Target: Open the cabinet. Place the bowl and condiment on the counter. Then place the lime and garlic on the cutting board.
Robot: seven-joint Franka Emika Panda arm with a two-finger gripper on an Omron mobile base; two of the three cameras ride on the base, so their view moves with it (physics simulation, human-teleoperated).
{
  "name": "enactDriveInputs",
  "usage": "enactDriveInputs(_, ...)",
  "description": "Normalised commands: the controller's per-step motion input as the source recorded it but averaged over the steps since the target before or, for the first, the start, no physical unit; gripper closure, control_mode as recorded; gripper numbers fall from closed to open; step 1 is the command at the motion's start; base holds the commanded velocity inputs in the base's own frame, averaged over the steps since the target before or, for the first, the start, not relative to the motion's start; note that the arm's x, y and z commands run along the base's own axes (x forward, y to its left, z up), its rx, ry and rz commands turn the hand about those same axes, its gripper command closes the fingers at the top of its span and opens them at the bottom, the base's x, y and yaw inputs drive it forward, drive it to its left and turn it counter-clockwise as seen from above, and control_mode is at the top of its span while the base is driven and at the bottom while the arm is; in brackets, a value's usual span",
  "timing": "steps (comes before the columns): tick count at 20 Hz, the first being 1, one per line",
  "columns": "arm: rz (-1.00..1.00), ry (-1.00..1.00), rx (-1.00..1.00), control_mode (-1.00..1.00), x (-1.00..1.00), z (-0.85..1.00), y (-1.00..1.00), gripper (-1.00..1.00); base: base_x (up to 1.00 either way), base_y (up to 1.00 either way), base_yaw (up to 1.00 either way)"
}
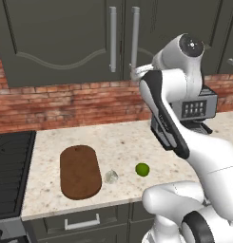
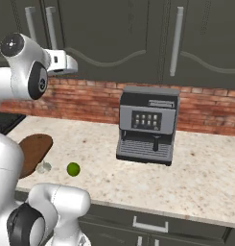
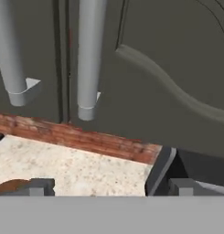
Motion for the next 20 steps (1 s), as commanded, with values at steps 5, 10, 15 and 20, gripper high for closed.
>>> enactDriveInputs(5,-0.01,-0.11,0.01,-1.00,0.59,0.34,0.38,-1.00,0.00,0.00,0.00)
enactDriveInputs(10,0.00,0.00,0.03,-1.00,0.98,0.00,0.30,-1.00,0.00,0.00,0.00)
enactDriveInputs(15,-0.02,-0.01,0.06,-1.00,0.81,0.00,0.00,-1.00,0.00,0.00,0.00)
enactDriveInputs(20,0.00,0.00,0.03,-1.00,0.89,0.00,0.00,-1.00,0.00,0.00,0.00)
